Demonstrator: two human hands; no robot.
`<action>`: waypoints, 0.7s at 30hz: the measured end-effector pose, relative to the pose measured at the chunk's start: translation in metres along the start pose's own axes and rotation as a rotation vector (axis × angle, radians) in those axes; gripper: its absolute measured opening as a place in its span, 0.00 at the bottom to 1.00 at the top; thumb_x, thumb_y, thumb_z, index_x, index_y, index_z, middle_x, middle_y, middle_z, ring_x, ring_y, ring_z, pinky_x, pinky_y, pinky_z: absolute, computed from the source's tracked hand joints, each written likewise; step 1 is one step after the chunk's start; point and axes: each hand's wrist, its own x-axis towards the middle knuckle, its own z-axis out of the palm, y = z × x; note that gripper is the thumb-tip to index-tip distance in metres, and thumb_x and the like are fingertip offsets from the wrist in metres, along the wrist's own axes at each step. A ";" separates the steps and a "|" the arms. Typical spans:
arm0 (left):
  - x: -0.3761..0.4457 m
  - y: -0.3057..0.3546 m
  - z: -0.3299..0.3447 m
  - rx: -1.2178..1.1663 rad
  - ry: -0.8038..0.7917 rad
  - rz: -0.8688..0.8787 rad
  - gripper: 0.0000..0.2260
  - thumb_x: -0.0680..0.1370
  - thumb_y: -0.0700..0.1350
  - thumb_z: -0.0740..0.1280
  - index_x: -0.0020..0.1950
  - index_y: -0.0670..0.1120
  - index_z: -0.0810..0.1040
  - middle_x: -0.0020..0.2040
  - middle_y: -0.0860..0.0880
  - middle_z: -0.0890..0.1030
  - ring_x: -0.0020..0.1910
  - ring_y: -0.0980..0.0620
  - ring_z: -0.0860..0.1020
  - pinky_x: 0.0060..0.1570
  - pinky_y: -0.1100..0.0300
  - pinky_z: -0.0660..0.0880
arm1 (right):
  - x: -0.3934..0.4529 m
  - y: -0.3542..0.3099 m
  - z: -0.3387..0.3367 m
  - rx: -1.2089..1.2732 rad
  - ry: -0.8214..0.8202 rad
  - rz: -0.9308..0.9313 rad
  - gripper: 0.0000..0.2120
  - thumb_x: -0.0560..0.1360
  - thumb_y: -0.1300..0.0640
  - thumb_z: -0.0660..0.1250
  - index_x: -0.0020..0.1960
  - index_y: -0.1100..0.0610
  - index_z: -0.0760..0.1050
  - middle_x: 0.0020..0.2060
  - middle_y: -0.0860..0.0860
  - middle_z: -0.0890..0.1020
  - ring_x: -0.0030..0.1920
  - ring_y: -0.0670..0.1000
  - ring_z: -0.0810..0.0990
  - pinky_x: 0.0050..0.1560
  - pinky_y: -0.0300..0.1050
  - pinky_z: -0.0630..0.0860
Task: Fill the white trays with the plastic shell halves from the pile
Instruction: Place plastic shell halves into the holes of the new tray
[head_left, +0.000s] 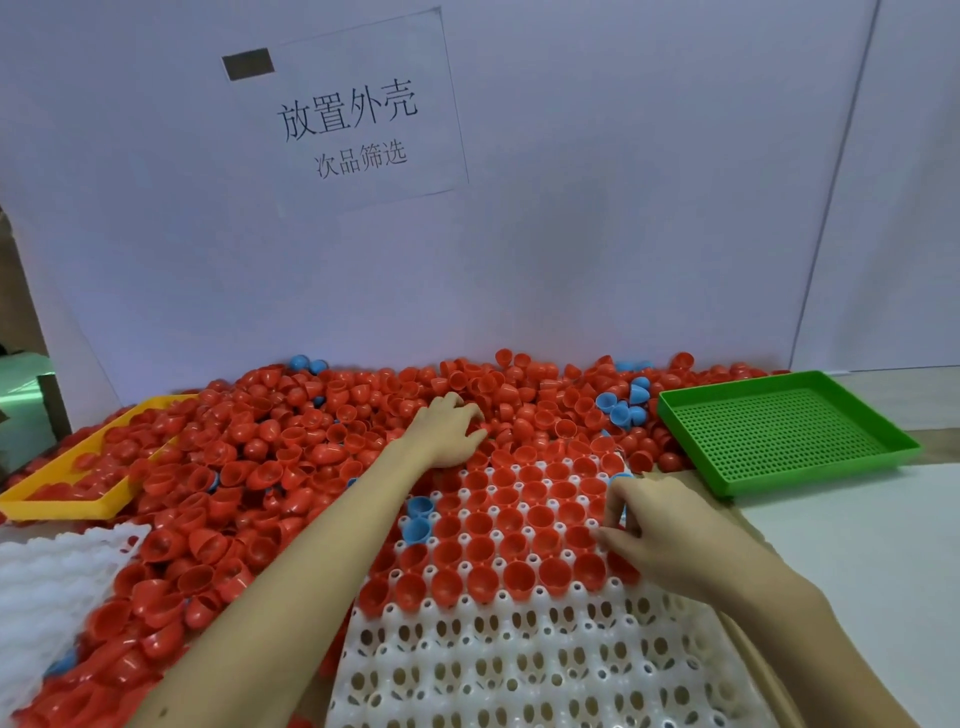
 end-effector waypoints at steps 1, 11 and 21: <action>0.003 -0.001 0.002 0.010 -0.012 -0.010 0.21 0.86 0.57 0.60 0.76 0.50 0.72 0.77 0.42 0.68 0.75 0.42 0.68 0.75 0.44 0.66 | 0.000 0.000 0.001 -0.005 0.007 0.002 0.10 0.81 0.44 0.69 0.45 0.47 0.75 0.39 0.44 0.80 0.39 0.41 0.76 0.35 0.36 0.69; 0.000 -0.008 0.003 -0.181 0.175 0.009 0.12 0.79 0.40 0.71 0.63 0.44 0.84 0.64 0.45 0.83 0.65 0.47 0.79 0.65 0.53 0.76 | 0.002 -0.004 0.004 -0.080 0.038 -0.005 0.16 0.84 0.41 0.63 0.43 0.51 0.77 0.37 0.45 0.80 0.36 0.43 0.75 0.36 0.39 0.72; -0.016 -0.024 0.009 -0.357 0.190 0.016 0.09 0.79 0.43 0.73 0.59 0.46 0.84 0.56 0.47 0.85 0.57 0.50 0.82 0.58 0.57 0.78 | 0.001 -0.009 0.005 -0.027 0.068 0.036 0.10 0.80 0.43 0.69 0.47 0.46 0.70 0.39 0.45 0.80 0.40 0.41 0.77 0.44 0.42 0.79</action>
